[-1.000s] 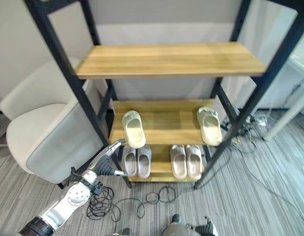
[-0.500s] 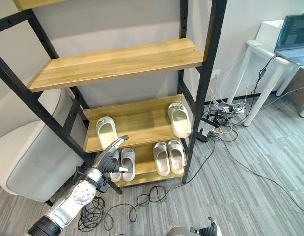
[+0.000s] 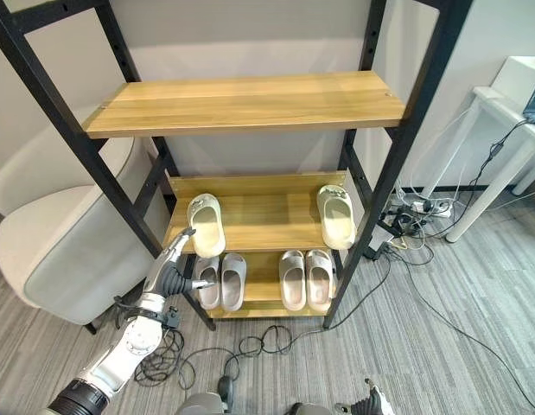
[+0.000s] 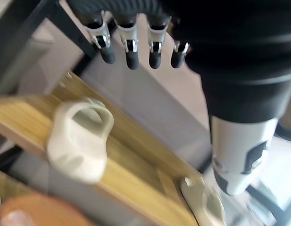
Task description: Arrange the slippers neatly on the shoe rack.
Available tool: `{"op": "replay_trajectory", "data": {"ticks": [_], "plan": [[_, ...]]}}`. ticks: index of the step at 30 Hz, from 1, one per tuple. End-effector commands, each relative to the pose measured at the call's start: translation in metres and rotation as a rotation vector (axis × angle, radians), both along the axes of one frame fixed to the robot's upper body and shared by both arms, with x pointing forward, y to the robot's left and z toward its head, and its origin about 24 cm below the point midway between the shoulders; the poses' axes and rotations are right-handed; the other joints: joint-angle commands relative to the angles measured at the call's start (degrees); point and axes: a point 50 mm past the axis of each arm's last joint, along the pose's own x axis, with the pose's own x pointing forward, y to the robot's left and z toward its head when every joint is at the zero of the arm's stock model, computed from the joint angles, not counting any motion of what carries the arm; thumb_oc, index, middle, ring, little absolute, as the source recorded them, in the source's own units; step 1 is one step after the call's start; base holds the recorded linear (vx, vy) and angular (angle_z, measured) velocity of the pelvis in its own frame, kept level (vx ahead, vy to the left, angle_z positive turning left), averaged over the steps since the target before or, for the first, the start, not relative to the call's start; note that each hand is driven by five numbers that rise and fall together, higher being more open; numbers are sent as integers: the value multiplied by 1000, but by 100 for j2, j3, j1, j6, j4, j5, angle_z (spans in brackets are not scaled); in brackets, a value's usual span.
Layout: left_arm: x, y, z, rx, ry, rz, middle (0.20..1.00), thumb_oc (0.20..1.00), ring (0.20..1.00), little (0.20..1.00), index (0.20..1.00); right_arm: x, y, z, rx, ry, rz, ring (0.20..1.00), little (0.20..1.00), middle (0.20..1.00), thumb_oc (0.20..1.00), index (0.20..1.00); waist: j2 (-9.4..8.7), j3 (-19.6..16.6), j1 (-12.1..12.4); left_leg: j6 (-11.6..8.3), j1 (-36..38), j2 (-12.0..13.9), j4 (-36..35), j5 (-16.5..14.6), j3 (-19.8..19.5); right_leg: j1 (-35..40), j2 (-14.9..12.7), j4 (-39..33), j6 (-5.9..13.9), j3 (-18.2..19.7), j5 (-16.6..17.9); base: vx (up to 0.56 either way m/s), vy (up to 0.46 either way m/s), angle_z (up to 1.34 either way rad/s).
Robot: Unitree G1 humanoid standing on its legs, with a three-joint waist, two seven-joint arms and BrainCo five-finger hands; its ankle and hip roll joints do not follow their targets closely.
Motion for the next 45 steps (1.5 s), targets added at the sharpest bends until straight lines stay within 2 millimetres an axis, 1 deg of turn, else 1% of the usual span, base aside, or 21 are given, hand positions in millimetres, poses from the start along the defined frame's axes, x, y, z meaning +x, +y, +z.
{"op": "replay_trajectory", "data": {"ticks": [1, 8, 10, 11, 12, 14, 16, 17, 18, 19, 22, 23, 25, 29, 31, 32, 33, 35, 40, 41, 45], "plan": [[1, -2, 27, 16, -162, -24, 1000, 1000, 1000, 1000, 1000, 17, -2, 4, -17, -43, 53, 1000, 1000, 1000, 1000, 1000, -24, -118, -102, -81, -516, -3, 284, 347, -207, 805, 135, -920, 363, -144, -111, 100, 70, 4], [4, 3, 25, 68, -160, 1, 1000, 1000, 1000, 1000, 1000, 20, 5, 3, -4, -34, 85, 1000, 1000, 1000, 1000, 1000, -11, -192, -99, -8, -384, -95, 262, 222, -146, 867, 59, -952, 409, -142, -110, 69, 62, 3], [6, 4, 27, 82, -173, 3, 1000, 1000, 1000, 1000, 1000, 20, 5, 2, -7, -28, 90, 1000, 1000, 1000, 1000, 1000, -13, -210, -100, 0, -357, -116, 238, 206, -141, 871, 45, -970, 424, -142, -102, 60, 63, 1], [7, 5, 33, 113, -202, -3, 1000, 1000, 1000, 1000, 1000, 19, 6, 2, -6, -20, 98, 1000, 1000, 1000, 1000, 1000, -2, -252, -110, 20, -304, -141, 178, 185, -129, 877, 26, -1000, 442, -137, -86, 38, 40, -1], [7, 5, 33, 113, -202, -3, 1000, 1000, 1000, 1000, 1000, 19, 6, 2, -6, -20, 98, 1000, 1000, 1000, 1000, 1000, -3, -251, -110, 20, -302, -142, 176, 186, -128, 878, 26, -1001, 442, -136, -86, 56, 63, -1], [8, 6, 40, 121, -231, -7, 1000, 1000, 1000, 1000, 1000, 18, 6, 1, -7, -13, 103, 1000, 1000, 1000, 1000, 1000, 8, -292, -125, 33, -259, -173, 121, 169, -105, 882, 5, -1036, 465, -127, -62, 40, 50, -1], [12, 3, 47, 116, -265, -18, 1000, 1000, 1000, 1000, 1000, 17, 7, 1, -9, -5, 110, 1000, 1000, 1000, 1000, 1000, 26, -329, -144, 46, -212, -207, 55, 155, -83, 891, -17, -1100, 493, -117, -28, 46, 52, -1], [12, 3, 48, 116, -265, -18, 1000, 1000, 1000, 1000, 1000, 17, 7, 1, -9, -5, 110, 1000, 1000, 1000, 1000, 1000, 27, -328, -142, 46, -210, -208, 51, 156, -81, 892, -18, -1104, 494, -116, -26, 55, 43, -2], [14, -1, 53, 104, -284, -34, 1000, 1000, 1000, 1000, 1000, 18, 6, 1, -13, -2, 116, 1000, 1000, 1000, 1000, 1000, 35, -348, -156, 56, -185, -227, 32, 135, -77, 902, -29, -1142, 506, -97, -10, 0, 0, 0], [14, -1, 53, 104, -285, -34, 1000, 1000, 1000, 1000, 1000, 18, 6, 1, -13, -3, 116, 1000, 1000, 1000, 1000, 1000, 35, -346, -154, 57, -183, -227, 29, 135, -76, 904, -30, -1146, 506, -96, -8, 58, 34, -5], [16, -13, 57, 76, -292, -81, 1000, 1000, 1000, 1000, 1000, 21, 6, 1, -21, -5, 123, 1000, 1000, 1000, 1000, 1000, 64, -388, -200, 76, -97, -269, -49, 105, -49, 929, -53, -1213, 533, -89, 20, 44, 22, -3], [16, -13, 56, 76, -292, -81, 1000, 1000, 1000, 1000, 1000, 21, 6, 1, -21, -5, 122, 1000, 1000, 1000, 1000, 1000, 65, -386, -197, 77, -91, -270, -56, 107, -47, 933, -54, -1217, 534, -88, 21, 48, 22, -3], [20, -20, 52, 92, -277, -91, 1000, 1000, 1000, 1000, 1000, 22, 5, 2, -29, -5, 130, 1000, 1000, 1000, 1000, 1000, 99, -411, -243, 89, -25, -295, -140, 104, -20, 953, -65, -1267, 551, -82, 38, 53, 27, -4], [32, -20, 43, 224, -265, -55, 1000, 1000, 1000, 1000, 1000, 25, 1, 3, -46, -12, 138, 1000, 1000, 1000, 1000, 1000, 143, -437, -328, 98, 38, -326, -261, 103, 14, 952, -81, -1324, 584, -62, 80, 44, 28, -5], [35, -21, 38, 234, -248, -47, 1000, 1000, 1000, 1000, 1000, 25, 1, 4, -51, -15, 139, 1000, 1000, 1000, 1000, 1000, 157, -439, -343, 100, 58, -335, -310, 110, 25, 943, -91, -1343, 597, -60, 97, 19, 14, -1], [39, -21, 31, 257, -224, -31, 1000, 1000, 1000, 1000, 1000, 27, -1, 4, -62, -17, 144, 1000, 1000, 1000, 1000, 1000, 177, -444, -386, 101, 78, -345, -371, 113, 43, 922, -101, -1375, 619, -50, 121, 24, 19, -4], [40, -22, 31, 256, -225, -31, 1000, 1000, 1000, 1000, 1000, 27, -1, 4, -63, -18, 143, 1000, 1000, 1000, 1000, 1000, 180, -443, -381, 101, 79, -346, -378, 116, 44, 922, -101, -1377, 620, -50, 123, 31, 28, -9], [45, -20, 20, 295, -182, -1, 1000, 1000, 1000, 1000, 1000, 30, -3, 6, -75, -26, 146, 1000, 1000, 1000, 1000, 1000, 206, -443, -452, 108, 90, -356, -453, 117, 80, 877, -121, -1416, 652, -17, 159, 29, 30, -8], [53, -16, 14, 348, -157, 49, 1000, 1000, 1000, 1000, 1000, 32, -6, 7, -94, -30, 140, 1000, 1000, 1000, 1000, 1000, 239, -417, -503, 127, 62, -367, -476, 91, 121, 783, -138, -1431, 672, 46, 195, 11, 22, -5], [55, -14, 10, 378, -139, 67, 1000, 1000, 1000, 1000, 1000, 32, -6, 7, -100, -30, 138, 1000, 1000, 1000, 1000, 1000, 246, -403, -523, 133, 53, -370, -481, 72, 142, 750, -147, -1443, 681, 64, 211, 10, 31, -16], [58, -13, 12, 382, -152, 84, 1000, 1000, 1000, 1000, 1000, 33, -7, 7, -105, -34, 135, 1000, 1000, 1000, 1000, 1000, 243, -394, -519, 138, 30, -385, -492, 54, 161, 713, -153, -1488, 699, 97, 247, 14, 19, -12]]}}
